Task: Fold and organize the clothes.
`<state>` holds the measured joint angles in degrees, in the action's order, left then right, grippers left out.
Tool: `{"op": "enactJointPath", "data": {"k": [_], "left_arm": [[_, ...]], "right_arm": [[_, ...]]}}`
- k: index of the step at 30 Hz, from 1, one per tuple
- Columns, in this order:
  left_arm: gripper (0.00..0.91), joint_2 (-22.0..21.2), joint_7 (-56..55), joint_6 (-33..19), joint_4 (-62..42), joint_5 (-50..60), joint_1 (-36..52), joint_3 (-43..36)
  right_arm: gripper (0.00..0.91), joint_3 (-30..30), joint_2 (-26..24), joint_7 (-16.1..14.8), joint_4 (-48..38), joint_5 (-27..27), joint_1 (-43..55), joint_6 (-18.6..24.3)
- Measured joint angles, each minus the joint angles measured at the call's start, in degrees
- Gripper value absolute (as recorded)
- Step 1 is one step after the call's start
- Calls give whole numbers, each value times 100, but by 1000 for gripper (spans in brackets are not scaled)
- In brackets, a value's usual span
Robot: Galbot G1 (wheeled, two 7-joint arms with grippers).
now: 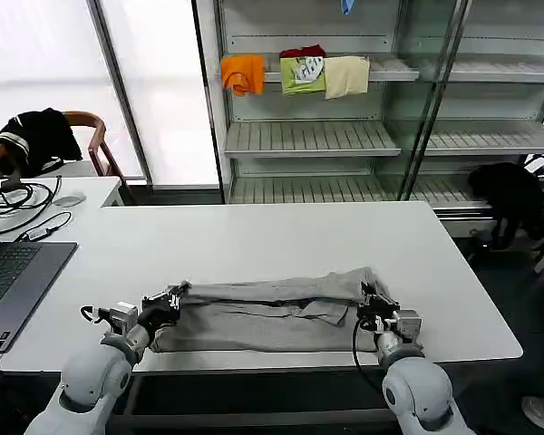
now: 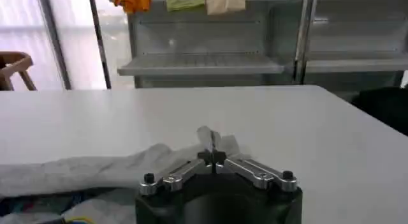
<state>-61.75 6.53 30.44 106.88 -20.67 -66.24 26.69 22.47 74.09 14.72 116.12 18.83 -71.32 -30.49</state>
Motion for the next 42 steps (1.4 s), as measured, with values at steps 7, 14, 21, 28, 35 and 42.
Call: {"op": "enactJointPath", "data": {"k": [7,14,21,28,35,42], "left_arm": [[443,-32,48,14,42,74,-54,-16],[907,-49,37,16,50,119,-82,14],[907,-69,-9,80,199,145,-78,23],[907,-124,-105,189,538,118,-149,92],[907,-305,-278,223,769,78,-203,232],[907,-597,-433,234,784,57,-304,406]], "right_arm": [[0,-31,20,33,23,-156,-207,108],[907,-135,62,49,-75,-310,-326,219],[907,-136,99,57,-65,-358,-348,325],[907,56,4,79,297,-301,-388,301],[907,375,-147,140,796,-171,-495,304],[907,563,-249,166,1081,-35,-539,320]]}}
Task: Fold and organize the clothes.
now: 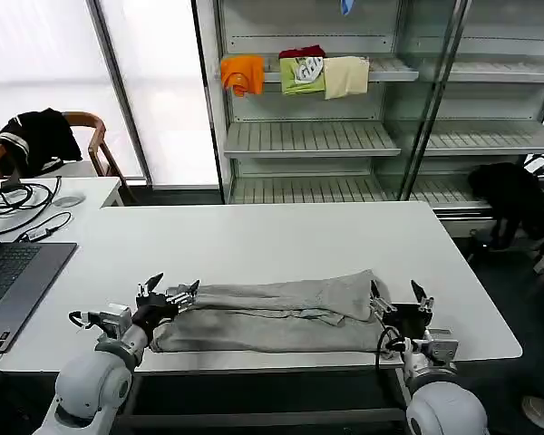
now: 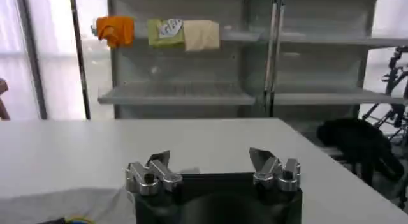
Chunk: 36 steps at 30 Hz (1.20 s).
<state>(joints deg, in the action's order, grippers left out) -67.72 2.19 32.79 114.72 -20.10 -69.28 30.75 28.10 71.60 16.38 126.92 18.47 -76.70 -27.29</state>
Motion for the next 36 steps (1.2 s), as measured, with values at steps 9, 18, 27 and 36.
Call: {"op": "enactJointPath", "data": {"k": [9,18,27,36], "left_arm": [[907,-329,-80,5,-126,-49,-150,97],[504,-499,-93,-16,-324,-61,-157,134],[20,-605,-21,-33,-506,-36,-239,116],[20,-684,88,-163,-645,18,-265,97]], "right_arm": [[907,74,-37,17,181,66,-108,58],[907,125,-74,25,251,106,-107,65],[907,144,-109,26,251,131,-62,88],[907,235,-155,25,229,207,9,88]]}}
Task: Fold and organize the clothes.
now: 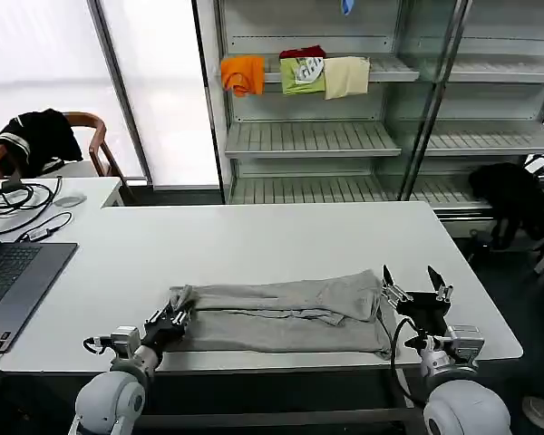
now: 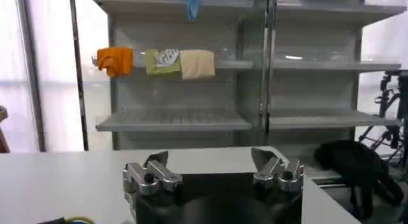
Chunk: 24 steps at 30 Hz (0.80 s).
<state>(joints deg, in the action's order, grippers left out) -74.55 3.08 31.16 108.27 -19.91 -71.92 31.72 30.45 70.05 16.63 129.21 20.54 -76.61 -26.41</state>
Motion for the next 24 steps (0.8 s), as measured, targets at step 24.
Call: {"op": "enactJointPath", "data": {"k": [24], "left_arm": [[0,269,300,-465,-21,-7,-146,424]], "right_arm": [[907,-103,25,-10,-174,-8,221,27]]}}
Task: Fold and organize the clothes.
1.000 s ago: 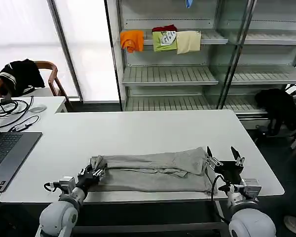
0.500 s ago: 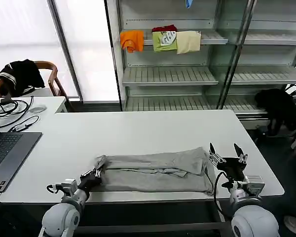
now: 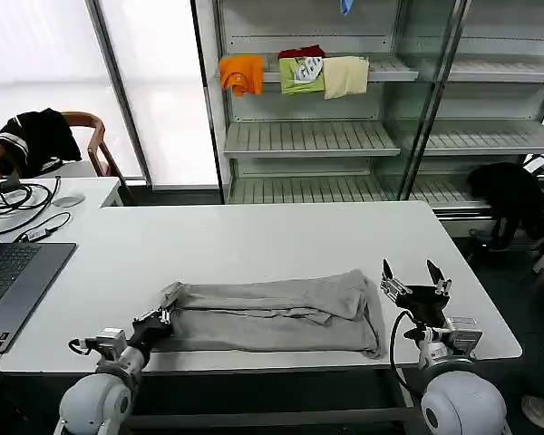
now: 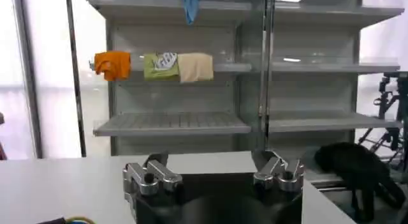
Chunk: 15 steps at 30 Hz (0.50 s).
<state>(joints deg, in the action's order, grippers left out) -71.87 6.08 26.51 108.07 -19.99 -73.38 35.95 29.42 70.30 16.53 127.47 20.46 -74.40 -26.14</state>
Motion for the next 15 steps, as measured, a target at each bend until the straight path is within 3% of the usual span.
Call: {"op": "enactJointPath", "data": {"k": [5,15], "left_arm": [[0,359,65,-86,-143,-155,1,409],[0,1696,154,-302,-1073,-358,208,1443]], "right_arm": [[907,1,-14,1,12,15,-1,5],[907,6,25,35,83,32,-52,19]]}}
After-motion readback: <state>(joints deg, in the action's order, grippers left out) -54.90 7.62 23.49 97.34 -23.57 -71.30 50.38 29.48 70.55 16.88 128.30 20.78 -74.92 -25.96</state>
